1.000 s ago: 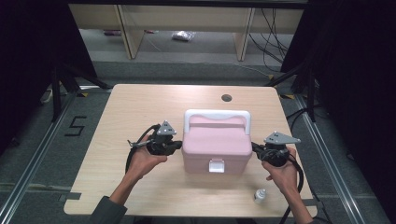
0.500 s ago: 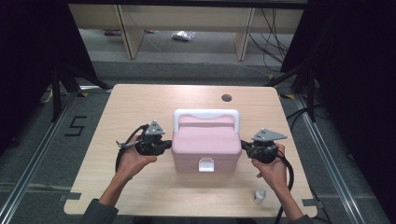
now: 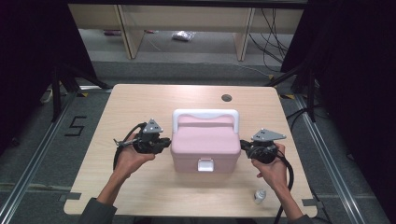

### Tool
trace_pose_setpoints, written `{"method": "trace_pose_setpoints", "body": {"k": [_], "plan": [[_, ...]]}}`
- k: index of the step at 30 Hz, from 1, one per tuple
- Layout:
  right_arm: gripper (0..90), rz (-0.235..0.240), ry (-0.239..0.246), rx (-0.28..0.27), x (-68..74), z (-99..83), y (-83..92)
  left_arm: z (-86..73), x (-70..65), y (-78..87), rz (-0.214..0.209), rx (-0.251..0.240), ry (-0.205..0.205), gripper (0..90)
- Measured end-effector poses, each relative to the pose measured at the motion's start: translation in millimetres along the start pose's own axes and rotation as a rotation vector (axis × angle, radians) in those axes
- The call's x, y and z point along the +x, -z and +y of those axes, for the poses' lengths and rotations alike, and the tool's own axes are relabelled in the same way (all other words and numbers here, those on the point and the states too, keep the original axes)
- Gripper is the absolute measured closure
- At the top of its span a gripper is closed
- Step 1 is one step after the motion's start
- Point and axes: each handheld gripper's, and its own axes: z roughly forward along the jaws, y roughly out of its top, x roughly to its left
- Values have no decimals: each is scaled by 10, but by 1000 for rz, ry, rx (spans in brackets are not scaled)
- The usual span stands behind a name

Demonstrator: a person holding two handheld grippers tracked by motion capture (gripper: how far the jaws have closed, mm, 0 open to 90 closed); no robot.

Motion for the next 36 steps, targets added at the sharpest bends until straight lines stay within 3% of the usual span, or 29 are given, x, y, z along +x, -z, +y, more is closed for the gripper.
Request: {"method": "trace_pose_setpoints", "body": {"k": [6,7,8,10,11,12,13,14,16,19,20,21,22,26,27,30,35,36], "plan": [[766,-15,-15,7,-65,-41,30,54,57,64,15,24,-36,717],[746,-29,-38,9,-55,-57,45,65,68,77,13,28,-35,704],[722,-25,-19,14,-82,-68,52,73,78,86,11,35,-40,694],[662,-35,-51,34,-85,-97,69,93,94,97,18,43,-40,662],[648,-51,-16,25,-123,-112,68,103,104,106,15,43,-41,640],[622,-38,-62,41,-102,-127,71,115,113,111,22,42,-42,624],[595,-46,-37,45,-131,-136,71,127,118,124,29,44,-41,600],[541,-54,-76,54,-122,-155,73,140,129,133,18,50,-42,556],[527,-54,-92,70,-120,-160,81,166,144,155,32,59,-48,541],[482,-56,-61,53,-167,-179,73,215,190,185,48,66,-41,502],[471,-78,-94,53,-148,-186,85,231,209,200,49,67,-42,498],[459,-81,-65,52,-179,-186,90,249,223,208,48,67,-35,489],[445,-80,-91,55,-168,-193,93,269,230,222,53,68,-32,477],[401,-77,-121,65,-187,-225,96,358,264,277,43,78,-19,412],[392,-89,-92,69,-215,-230,107,383,265,292,43,79,-17,402],[390,-86,-121,70,-215,-249,120,452,265,339,33,70,-25,379],[391,-87,-102,69,-245,-268,133,567,279,411,13,60,-58,350],[391,-80,-133,74,-227,-272,130,590,284,422,4,59,-63,342]]}}
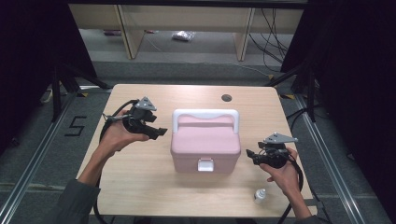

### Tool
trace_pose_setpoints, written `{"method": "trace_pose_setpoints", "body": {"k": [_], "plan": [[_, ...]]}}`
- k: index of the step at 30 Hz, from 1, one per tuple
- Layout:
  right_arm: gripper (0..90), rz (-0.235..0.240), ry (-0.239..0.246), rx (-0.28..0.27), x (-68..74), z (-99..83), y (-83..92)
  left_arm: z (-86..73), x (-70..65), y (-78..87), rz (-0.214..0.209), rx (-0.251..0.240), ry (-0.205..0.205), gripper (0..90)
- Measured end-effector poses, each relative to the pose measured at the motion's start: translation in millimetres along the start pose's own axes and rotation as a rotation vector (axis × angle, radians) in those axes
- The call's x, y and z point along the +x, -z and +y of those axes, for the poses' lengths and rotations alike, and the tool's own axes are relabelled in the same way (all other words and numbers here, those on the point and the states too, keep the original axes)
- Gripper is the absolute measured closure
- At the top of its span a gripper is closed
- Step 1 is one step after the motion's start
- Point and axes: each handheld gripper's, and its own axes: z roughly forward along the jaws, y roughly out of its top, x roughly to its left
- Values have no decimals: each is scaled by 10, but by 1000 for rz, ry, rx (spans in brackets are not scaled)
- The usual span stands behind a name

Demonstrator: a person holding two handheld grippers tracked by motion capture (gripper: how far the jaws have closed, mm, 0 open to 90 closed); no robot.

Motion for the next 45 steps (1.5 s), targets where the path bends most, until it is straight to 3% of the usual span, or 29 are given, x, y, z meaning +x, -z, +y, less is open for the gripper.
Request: {"method": "trace_pose_setpoints", "body": {"k": [1,2,6,8,11,12,13,16,17,18,23,24,28,29,30,35,37,38,39,41,42,43,45], "plan": [[390,2,-6,4,0,-2,-1,22,-2,14,1,4,-6,335],[390,-8,18,-10,-15,-10,-11,47,4,26,-7,15,-20,324],[388,2,-3,0,-11,-10,-2,147,-7,65,-20,39,-53,287],[383,-8,21,-2,-33,-12,0,200,-28,71,-29,33,-67,277],[374,4,-11,6,-19,-25,-3,287,-50,79,-29,30,-102,275],[370,-5,7,4,-35,-27,1,314,-55,82,-31,35,-112,276],[365,1,-18,13,-20,-34,1,342,-61,82,-31,39,-120,276],[352,-6,-19,17,-22,-48,5,427,-88,91,-31,44,-145,279],[352,-9,6,12,-43,-51,5,454,-97,94,-31,46,-151,279],[351,1,-19,14,-29,-61,-1,479,-106,91,-31,50,-157,280],[351,5,-11,12,-50,-93,-12,579,-145,67,-43,75,-199,283],[351,5,-35,23,-32,-100,-4,595,-149,54,-38,80,-202,284],[350,7,-1,32,-69,-124,-21,657,-157,6,-34,100,-215,287],[350,4,-37,44,-50,-133,-12,667,-166,-5,-30,96,-212,287],[350,1,-11,34,-79,-137,-12,684,-165,-11,-35,106,-217,287],[333,-4,-31,41,-110,-175,4,763,-175,-74,-35,144,-250,288],[330,-11,-14,35,-136,-191,12,794,-179,-109,-40,147,-263,289],[329,-3,-52,44,-118,-201,24,812,-180,-122,-44,156,-271,290],[329,-8,-12,27,-158,-208,21,829,-181,-131,-45,160,-278,292],[328,-18,-58,39,-140,-214,55,866,-189,-145,-51,165,-284,294],[327,-23,-15,21,-177,-220,55,883,-196,-152,-54,169,-285,295],[326,-13,-40,31,-172,-223,66,901,-204,-162,-57,173,-290,296],[325,-19,-40,24,-178,-241,70,935,-227,-185,-59,191,-307,297]]}}
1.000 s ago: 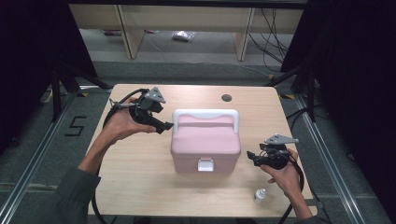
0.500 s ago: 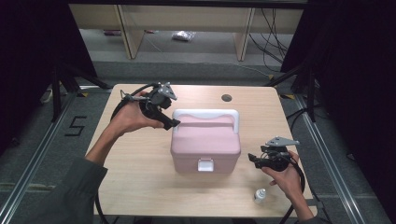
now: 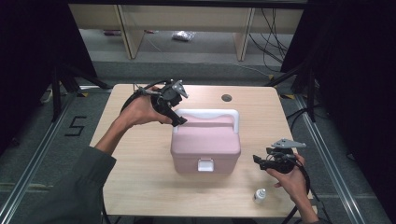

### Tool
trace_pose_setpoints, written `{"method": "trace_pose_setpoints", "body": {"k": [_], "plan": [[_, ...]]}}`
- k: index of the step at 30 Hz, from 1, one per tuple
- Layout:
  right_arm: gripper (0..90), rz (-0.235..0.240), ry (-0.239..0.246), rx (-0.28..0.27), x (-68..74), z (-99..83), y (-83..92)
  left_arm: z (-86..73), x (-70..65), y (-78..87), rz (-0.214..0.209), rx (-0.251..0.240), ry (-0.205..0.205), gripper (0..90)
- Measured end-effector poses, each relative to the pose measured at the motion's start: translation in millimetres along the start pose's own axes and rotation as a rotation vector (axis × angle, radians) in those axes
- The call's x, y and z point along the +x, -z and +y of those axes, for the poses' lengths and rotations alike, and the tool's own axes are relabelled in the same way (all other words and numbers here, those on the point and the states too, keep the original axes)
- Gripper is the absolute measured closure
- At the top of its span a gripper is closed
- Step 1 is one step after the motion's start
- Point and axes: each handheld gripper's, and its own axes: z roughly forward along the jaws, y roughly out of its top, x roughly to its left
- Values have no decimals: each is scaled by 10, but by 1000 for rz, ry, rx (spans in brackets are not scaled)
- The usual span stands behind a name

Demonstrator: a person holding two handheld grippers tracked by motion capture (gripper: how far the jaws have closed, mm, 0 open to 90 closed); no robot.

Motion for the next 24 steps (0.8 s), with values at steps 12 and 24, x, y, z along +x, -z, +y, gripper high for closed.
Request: {"method": "trace_pose_setpoints", "body": {"k": [12,24], "plan": [[324,-10,22,-1,-43,-29,27,162,-23,-102,-31,76,-69,307],[324,10,-14,17,-26,-33,15,223,39,-171,-65,127,-100,396]]}}
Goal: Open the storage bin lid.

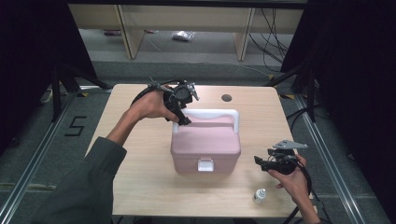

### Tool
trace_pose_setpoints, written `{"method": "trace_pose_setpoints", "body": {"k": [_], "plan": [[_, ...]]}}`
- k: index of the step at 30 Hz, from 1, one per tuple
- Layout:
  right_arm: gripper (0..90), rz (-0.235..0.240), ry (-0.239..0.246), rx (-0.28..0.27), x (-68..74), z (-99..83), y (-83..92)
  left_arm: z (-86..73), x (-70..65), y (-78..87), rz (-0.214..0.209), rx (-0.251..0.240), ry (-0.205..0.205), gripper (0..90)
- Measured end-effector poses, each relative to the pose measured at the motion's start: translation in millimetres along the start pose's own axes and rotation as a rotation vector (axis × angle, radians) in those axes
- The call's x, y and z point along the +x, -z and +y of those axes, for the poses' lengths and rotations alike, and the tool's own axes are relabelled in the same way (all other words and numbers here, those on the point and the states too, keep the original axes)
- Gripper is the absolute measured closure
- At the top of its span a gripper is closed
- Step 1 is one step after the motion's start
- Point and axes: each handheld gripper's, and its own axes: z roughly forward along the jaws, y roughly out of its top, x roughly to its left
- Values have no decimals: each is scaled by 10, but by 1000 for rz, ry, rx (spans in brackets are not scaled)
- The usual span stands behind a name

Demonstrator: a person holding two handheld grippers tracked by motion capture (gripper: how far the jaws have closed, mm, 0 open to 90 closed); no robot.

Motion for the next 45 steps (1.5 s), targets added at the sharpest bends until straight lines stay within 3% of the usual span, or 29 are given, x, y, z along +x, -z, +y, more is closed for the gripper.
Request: {"method": "trace_pose_setpoints", "body": {"k": [8,9,11,15,20,22,23,26,29,31,34,35,40,41,43,45], "plan": [[323,-15,42,-12,-17,-5,-11,60,16,-53,4,51,-18,473],[322,-14,17,-4,-2,-3,-2,69,22,-65,0,65,-23,490],[322,-13,11,-1,0,-2,0,86,45,-86,13,81,-19,496],[323,-12,10,-2,-3,1,-1,112,64,-110,-3,81,-21,569],[323,-6,18,-1,-5,0,-15,140,68,-106,22,105,-33,664],[323,-9,36,-18,-16,-5,-26,151,48,-101,29,114,-45,673],[323,-3,6,-12,6,-7,-25,155,41,-98,32,117,-51,677],[324,6,-22,3,27,0,-9,162,14,-75,45,116,-70,684],[326,4,-22,-4,25,8,-1,162,-11,-60,52,116,-81,689],[329,-4,14,-12,-4,15,7,169,-24,-42,56,115,-87,691],[339,3,-5,-23,14,20,11,180,-38,-13,71,111,-99,692],[342,-3,31,-33,-10,24,11,183,-38,-1,73,109,-104,692],[381,11,4,-32,43,45,47,209,-28,65,79,105,-106,695],[394,2,43,-44,26,54,60,214,-24,80,80,104,-106,695],[421,25,24,-60,56,71,79,222,-5,108,81,102,-108,696],[464,26,42,-83,65,95,118,233,15,136,88,94,-105,696]]}}
